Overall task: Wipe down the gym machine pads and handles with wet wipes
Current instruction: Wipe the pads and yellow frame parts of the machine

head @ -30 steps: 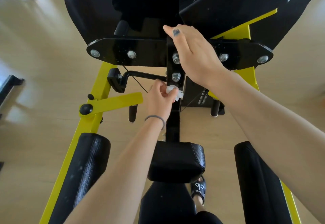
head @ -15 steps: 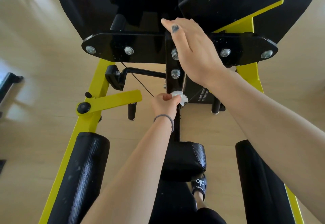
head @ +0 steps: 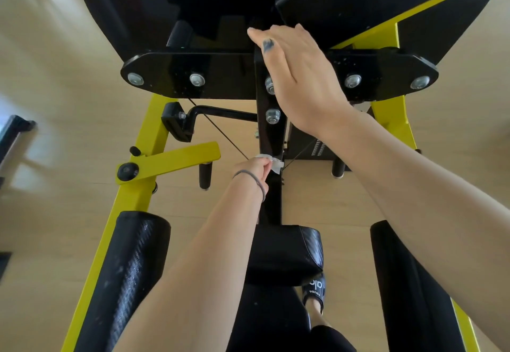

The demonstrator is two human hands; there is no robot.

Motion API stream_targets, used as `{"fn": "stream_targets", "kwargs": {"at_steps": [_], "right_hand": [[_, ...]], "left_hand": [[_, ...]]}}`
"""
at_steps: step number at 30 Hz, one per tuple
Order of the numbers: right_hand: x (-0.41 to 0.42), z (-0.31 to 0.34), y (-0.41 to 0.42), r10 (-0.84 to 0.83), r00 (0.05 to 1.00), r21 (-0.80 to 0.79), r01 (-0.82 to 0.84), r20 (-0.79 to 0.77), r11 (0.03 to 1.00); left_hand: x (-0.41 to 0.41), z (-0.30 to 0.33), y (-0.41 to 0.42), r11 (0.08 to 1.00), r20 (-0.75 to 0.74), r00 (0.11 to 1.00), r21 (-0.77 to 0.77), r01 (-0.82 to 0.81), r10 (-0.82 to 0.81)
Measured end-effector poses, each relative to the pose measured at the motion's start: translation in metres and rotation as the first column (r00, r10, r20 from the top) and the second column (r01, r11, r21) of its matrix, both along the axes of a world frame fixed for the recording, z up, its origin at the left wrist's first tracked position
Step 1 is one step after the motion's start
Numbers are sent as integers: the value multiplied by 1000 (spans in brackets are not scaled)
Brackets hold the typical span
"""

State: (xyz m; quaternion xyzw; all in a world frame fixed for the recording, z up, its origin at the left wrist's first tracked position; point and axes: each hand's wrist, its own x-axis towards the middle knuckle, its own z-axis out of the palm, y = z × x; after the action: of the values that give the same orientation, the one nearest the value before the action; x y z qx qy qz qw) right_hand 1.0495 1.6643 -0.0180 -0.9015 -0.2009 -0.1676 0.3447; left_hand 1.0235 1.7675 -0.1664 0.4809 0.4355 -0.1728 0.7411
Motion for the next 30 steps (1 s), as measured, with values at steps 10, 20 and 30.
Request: {"fn": "stream_targets", "kwargs": {"at_steps": [10, 20, 30], "right_hand": [[3, -2, 2, -17, 999, -19, 18, 46, 1000], [0, -2, 3, -40, 998, -45, 42, 44, 998], [1, -3, 6, -67, 996, -36, 69, 59, 997]], "left_hand": [[-9, 45, -10, 994, 160, 981, -9, -107, 107], [13, 129, 26, 860, 590, 807, 421, -288, -18], [24, 127, 16, 761, 650, 743, 561, -327, -160]]}}
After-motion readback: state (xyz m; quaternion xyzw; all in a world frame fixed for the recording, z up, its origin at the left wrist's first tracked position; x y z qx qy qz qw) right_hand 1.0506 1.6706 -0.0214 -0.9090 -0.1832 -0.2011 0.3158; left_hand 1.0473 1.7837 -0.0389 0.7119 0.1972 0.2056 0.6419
